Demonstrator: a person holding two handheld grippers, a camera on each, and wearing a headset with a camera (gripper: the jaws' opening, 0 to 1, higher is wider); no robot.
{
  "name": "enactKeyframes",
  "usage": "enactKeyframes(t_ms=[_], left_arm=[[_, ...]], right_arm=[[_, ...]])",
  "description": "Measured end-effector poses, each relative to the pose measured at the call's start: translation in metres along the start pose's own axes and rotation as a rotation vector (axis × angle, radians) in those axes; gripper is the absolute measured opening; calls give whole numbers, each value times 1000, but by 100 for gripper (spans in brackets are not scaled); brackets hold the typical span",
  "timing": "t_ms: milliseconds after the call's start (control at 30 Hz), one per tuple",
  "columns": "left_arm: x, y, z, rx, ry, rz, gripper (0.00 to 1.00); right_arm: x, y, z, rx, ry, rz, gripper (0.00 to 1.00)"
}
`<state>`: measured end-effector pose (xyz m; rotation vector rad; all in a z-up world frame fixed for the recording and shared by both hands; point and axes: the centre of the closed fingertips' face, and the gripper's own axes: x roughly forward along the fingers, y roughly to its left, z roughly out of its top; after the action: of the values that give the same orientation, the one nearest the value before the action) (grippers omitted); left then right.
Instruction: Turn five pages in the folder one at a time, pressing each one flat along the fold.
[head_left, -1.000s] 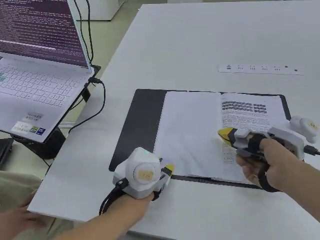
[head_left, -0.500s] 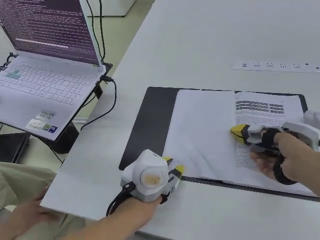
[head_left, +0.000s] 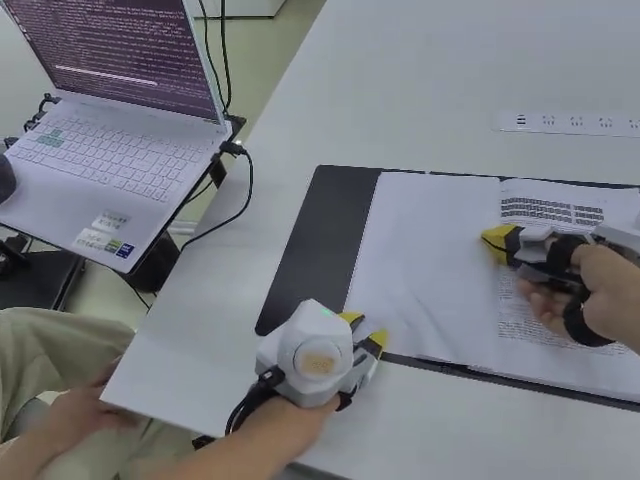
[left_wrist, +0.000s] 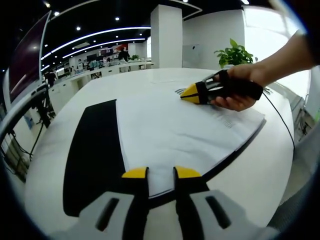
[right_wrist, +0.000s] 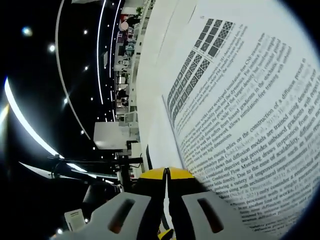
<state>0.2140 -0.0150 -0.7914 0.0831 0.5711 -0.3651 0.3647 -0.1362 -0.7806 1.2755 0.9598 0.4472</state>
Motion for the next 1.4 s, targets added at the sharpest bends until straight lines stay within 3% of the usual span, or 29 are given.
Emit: enactKeyframes(t_ms=[300,600,767,900,1067,1400], left_arm=[[1,0,-1,-9,-9,4,18],[0,-1,0,-19,-13,7,18],[0,-1,1,-27,-20,11,18],[0,-1,1,-34,-25,13,18],[-1,-1,1,-38,-26,14,18],[0,0,0,-42,-27,15,18]], right_arm=[[17,9,18,33,-32,25,0],[37,18,39,-6,-35,11,0],[42,21,50,29,-74,23,0],[49,22,70,76,-128,37,0],[57,24,84,80,-166,38,0],[60,23,93,64,-185,33,0]])
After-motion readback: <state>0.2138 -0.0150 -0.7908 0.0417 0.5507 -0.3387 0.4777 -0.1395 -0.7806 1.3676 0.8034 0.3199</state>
